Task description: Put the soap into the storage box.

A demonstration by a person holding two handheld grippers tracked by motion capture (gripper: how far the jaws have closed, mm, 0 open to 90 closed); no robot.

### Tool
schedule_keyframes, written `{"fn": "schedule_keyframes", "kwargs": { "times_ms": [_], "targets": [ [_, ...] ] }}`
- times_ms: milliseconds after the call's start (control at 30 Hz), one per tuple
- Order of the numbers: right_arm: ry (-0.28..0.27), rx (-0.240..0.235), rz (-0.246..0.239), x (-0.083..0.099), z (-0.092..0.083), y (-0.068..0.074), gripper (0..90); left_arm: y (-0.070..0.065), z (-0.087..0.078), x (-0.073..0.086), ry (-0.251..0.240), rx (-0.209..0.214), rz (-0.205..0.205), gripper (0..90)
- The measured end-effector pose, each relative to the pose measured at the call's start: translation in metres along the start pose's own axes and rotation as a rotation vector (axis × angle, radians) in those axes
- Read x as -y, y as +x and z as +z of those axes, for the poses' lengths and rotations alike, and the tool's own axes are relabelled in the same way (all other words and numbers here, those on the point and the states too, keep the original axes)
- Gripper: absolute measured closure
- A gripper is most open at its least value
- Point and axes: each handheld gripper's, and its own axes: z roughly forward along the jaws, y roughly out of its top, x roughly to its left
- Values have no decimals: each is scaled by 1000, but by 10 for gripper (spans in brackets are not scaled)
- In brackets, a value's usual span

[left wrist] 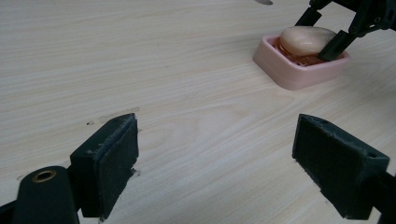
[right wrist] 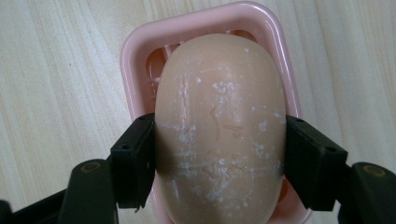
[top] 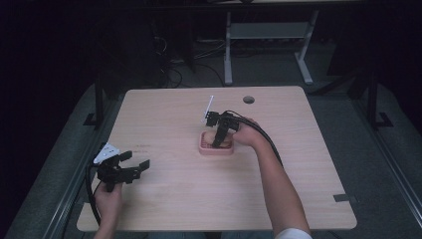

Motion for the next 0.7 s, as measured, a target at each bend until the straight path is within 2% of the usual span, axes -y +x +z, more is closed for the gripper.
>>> {"fn": "schedule_keyframes", "kwargs": {
  "times_ms": [700],
  "targets": [
    [0, -3, -3, 0, 2, -1, 316, 0, 1, 0, -4, -2, -10, 142]
  ]
}}
